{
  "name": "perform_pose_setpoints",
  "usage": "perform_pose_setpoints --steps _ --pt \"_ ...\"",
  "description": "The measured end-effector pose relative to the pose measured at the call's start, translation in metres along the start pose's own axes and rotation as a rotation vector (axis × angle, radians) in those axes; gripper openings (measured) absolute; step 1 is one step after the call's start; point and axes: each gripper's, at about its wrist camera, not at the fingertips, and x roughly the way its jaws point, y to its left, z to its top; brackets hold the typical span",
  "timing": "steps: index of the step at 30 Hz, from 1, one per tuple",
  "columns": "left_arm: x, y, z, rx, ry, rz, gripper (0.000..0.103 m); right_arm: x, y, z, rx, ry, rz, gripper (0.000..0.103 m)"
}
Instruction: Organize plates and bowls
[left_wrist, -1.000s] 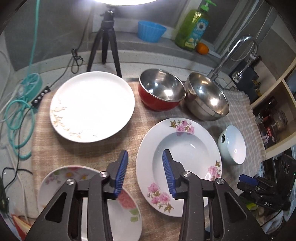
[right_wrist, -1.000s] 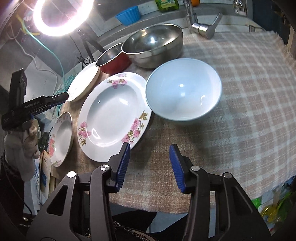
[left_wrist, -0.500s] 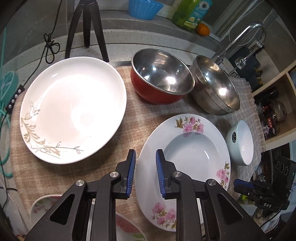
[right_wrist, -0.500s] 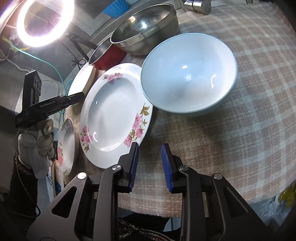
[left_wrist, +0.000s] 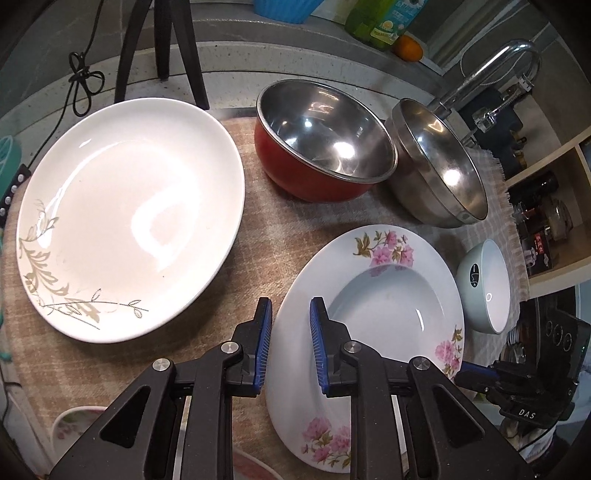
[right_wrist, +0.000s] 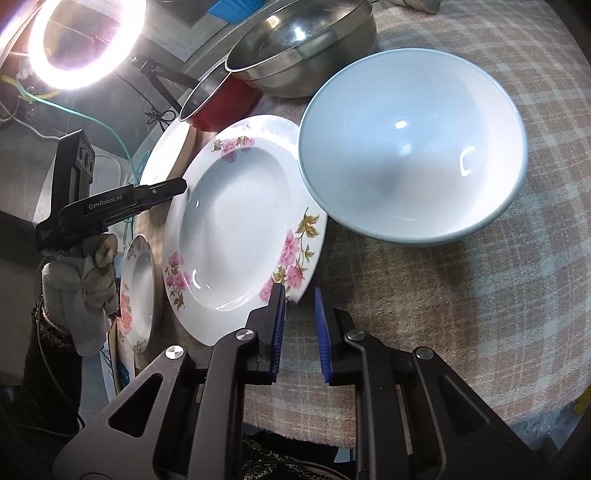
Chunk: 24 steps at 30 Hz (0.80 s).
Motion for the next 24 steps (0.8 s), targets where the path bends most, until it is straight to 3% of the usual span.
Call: perform_pose_setpoints --steps 24 --pt "0.0 -0.008 -0.012 0.008 0.004 0.026 0.019 0.001 0.011 0.001 -0.107 0.044 -0.044 0.015"
